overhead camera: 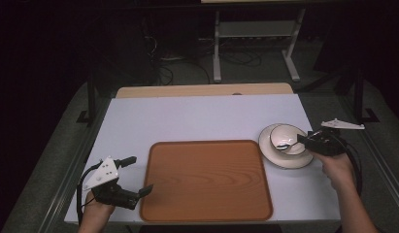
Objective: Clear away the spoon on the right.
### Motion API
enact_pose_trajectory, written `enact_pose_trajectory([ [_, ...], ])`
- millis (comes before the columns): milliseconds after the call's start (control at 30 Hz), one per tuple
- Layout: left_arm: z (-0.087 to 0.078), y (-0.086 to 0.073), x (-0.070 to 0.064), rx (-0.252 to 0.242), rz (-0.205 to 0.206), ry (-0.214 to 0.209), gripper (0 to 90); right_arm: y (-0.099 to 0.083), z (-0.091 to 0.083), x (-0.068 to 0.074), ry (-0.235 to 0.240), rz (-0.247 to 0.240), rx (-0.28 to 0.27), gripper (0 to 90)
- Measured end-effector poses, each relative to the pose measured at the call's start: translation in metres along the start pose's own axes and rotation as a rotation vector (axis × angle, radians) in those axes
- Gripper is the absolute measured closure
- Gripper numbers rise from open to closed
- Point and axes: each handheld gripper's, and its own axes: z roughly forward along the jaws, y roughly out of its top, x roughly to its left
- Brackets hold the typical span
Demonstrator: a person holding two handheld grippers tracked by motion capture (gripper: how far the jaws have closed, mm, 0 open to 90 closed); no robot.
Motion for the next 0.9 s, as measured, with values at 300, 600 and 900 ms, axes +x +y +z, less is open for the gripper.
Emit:
enact_pose_trajectory([
  [300, 0.000, 0.000, 0.000, -0.001, -0.001, 0.000, 0.0, 0.000, 0.000, 0.001, 0.008, -0.009, -0.006, 59.4],
  [600, 0.000, 0.000, 0.000, -0.001, 0.001, -0.002, 0.0, 0.002, -0.006, 0.001, -0.005, -0.019, -0.026, 65.2],
  [900, 0.000, 0.000, 0.000, -0.002, 0.000, -0.001, 0.0, 0.008, -0.018, 0.001, -0.029, -0.035, -0.080, 73.8],
])
